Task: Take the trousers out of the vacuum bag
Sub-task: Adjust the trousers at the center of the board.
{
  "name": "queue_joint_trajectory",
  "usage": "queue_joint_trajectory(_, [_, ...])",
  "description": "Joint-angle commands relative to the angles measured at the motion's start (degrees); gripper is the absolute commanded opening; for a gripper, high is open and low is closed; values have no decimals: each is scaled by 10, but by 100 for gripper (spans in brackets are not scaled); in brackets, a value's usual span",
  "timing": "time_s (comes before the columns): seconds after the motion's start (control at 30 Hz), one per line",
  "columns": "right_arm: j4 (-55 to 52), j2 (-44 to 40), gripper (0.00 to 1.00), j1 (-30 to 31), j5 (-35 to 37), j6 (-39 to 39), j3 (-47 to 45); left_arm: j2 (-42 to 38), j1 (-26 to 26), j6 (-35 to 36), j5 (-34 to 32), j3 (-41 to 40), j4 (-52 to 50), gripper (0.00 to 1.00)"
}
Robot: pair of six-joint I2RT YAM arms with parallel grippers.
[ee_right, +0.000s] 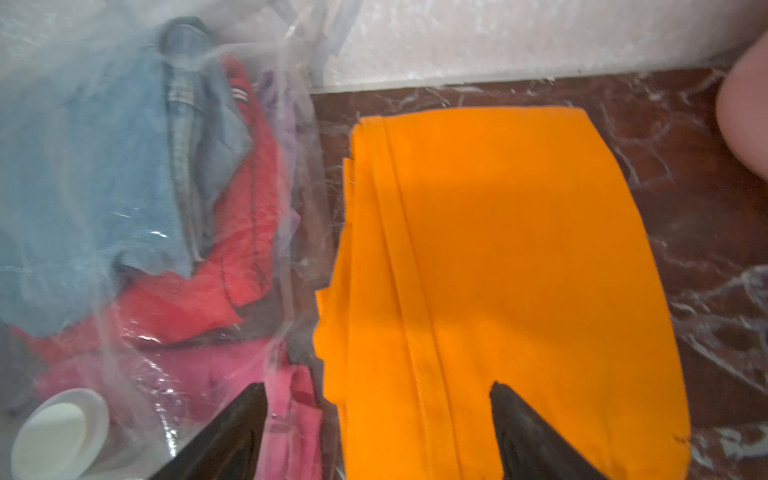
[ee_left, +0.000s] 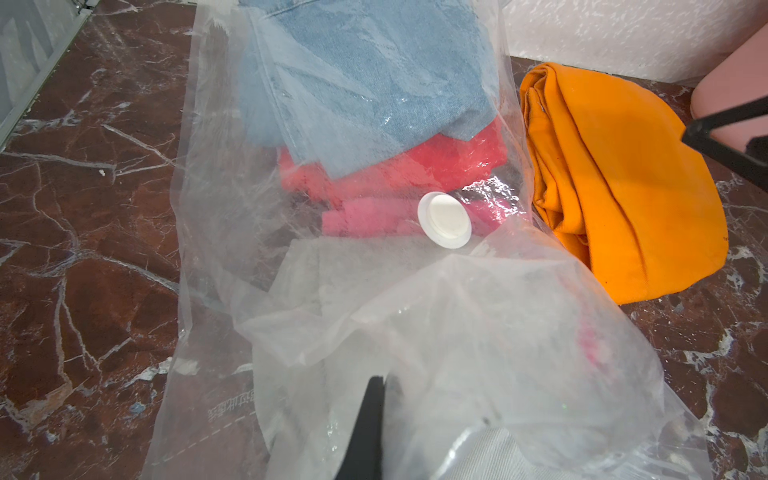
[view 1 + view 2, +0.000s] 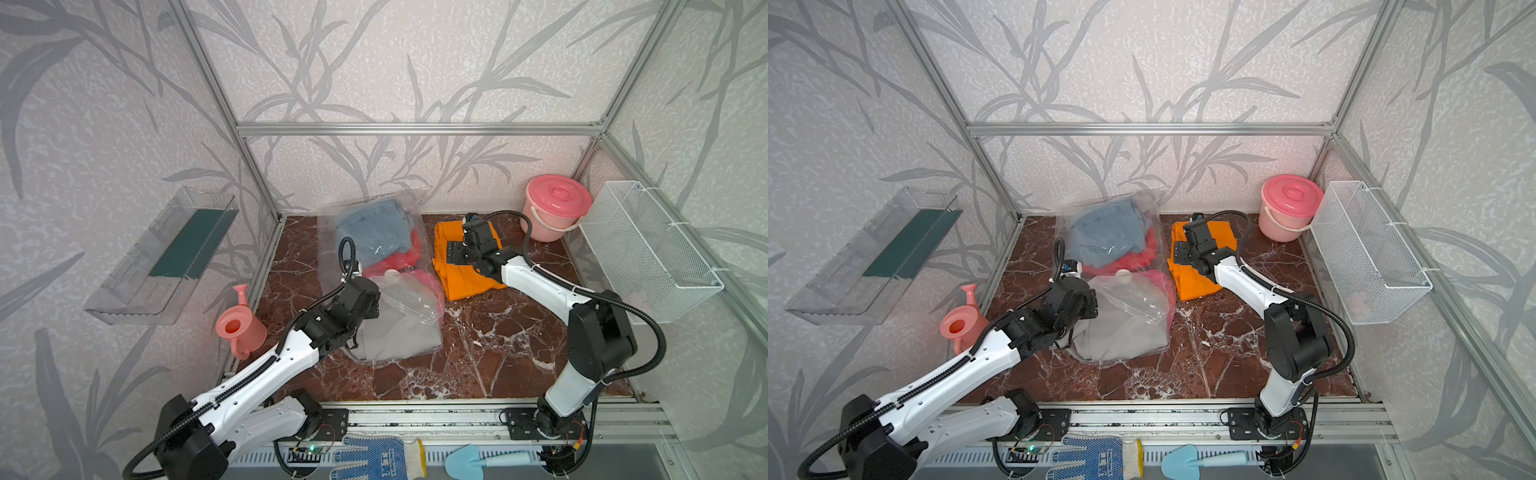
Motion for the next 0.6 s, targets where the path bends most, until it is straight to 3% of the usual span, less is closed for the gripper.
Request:
queue_joint_trajectory(0.0, [-80, 61, 84, 12, 23, -32, 37, -18, 7, 4, -9, -3, -4, 0])
queue_joint_trajectory(0.57, [-96, 186, 83, 39, 48, -37, 108, -25, 10, 2, -7, -5, -6, 0])
